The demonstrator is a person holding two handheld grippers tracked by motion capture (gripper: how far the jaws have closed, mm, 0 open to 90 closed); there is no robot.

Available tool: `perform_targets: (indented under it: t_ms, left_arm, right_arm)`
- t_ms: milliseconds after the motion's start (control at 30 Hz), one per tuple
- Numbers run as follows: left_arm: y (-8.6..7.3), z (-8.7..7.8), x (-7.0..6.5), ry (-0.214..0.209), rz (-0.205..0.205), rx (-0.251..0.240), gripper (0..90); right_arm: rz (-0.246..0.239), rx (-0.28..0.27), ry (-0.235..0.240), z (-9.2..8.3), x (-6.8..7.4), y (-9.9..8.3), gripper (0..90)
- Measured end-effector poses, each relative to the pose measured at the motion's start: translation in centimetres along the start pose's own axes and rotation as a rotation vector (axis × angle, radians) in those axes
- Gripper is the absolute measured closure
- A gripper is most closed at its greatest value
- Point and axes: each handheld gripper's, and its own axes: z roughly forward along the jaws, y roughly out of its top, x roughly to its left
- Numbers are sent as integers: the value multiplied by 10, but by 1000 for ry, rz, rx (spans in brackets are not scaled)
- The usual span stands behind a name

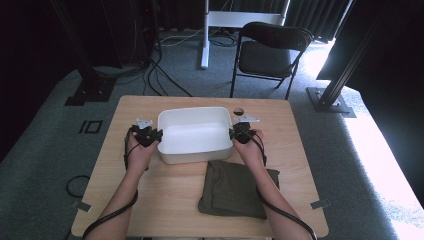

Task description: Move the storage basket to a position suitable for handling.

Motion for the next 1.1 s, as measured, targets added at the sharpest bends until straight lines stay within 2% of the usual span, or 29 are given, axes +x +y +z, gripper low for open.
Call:
perform_targets:
  t_ms: [333, 533, 633, 1100]
  left_arm:
    - [7, 12, -14, -7, 11, 5, 768]
    - [12, 20, -27, -20, 28, 12, 770]
    - [13, 24, -33, -33, 18, 6, 770]
    - [24, 42, -64, -73, 41, 25, 769]
  right_arm:
    - [24, 5, -23, -4, -13, -3, 796]
    - [34, 10, -40, -9, -25, -5, 796]
    - [47, 11, -46, -12, -32, -7, 797]
    - [80, 14, -86, -22, -65, -14, 803]
